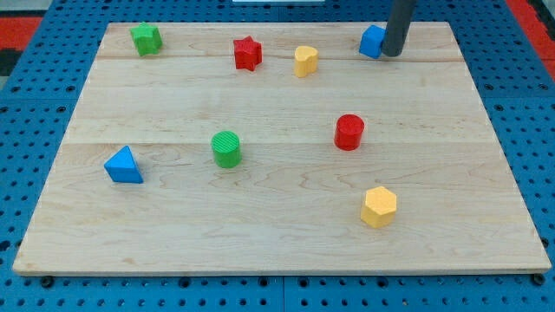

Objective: Place the blue cube at top right side of the yellow heart

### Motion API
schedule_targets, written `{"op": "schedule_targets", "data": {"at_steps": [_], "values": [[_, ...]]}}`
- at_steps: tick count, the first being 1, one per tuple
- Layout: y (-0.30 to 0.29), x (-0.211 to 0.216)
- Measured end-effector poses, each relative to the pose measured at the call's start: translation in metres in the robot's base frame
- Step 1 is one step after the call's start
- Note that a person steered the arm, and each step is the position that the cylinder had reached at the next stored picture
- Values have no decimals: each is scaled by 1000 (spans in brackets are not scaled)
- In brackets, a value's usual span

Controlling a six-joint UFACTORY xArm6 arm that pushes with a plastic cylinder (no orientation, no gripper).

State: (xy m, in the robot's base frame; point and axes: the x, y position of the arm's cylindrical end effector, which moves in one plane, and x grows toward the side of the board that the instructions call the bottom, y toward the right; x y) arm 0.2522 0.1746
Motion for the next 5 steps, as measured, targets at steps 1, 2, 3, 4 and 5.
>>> {"op": "schedule_targets", "data": {"at_steps": [1,2,3,4,5], "values": [[0,-21],[-2,-37],[-43,-36],[-61,-32],[-40,-26]]}}
